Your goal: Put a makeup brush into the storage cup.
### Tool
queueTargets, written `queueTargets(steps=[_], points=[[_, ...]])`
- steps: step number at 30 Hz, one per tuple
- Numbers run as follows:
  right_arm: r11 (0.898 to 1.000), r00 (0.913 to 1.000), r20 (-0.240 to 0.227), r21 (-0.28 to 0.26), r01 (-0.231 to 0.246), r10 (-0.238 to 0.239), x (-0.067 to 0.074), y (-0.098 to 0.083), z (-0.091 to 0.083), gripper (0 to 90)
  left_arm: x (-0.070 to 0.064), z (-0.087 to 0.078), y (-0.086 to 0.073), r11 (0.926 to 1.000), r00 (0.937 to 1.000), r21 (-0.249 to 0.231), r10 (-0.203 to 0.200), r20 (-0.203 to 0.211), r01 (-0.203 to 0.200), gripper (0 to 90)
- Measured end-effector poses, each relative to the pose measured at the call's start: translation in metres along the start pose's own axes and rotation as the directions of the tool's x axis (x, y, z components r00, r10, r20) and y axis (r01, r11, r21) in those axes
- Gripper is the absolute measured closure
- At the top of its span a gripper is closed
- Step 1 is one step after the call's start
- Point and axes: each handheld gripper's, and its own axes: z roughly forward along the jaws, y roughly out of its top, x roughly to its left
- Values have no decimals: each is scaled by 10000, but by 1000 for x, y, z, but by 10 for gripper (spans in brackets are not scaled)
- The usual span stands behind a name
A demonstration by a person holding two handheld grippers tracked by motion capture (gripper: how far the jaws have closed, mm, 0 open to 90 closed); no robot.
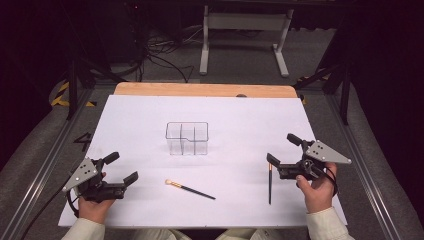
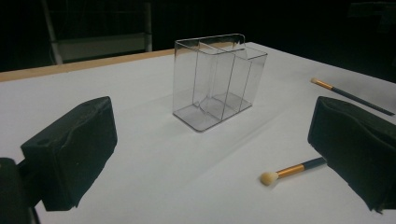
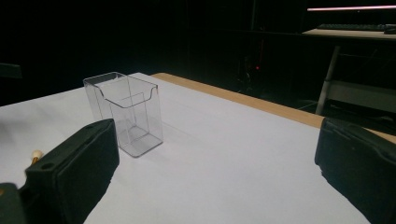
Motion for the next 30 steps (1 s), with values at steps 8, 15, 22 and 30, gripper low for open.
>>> queueTargets(steps=[8,15,22,30], points=[[9999,9990,-418,78,143,-140,7,9,5,4,0,0,0,10000,10000,-1,40,-16,-40,19],[9996,9974,-718,249,129,-111,15,13,15,3,0,0,1,10000,10000,-1,35,-29,-35,18],[9988,9898,-1421,463,136,-68,31,20,34,3,1,-1,1,10000,10000,-28,6,-2,-6,15],[9981,9781,-2074,549,267,-147,47,29,53,4,1,0,1,9999,10000,-115,-49,1,49,13]])
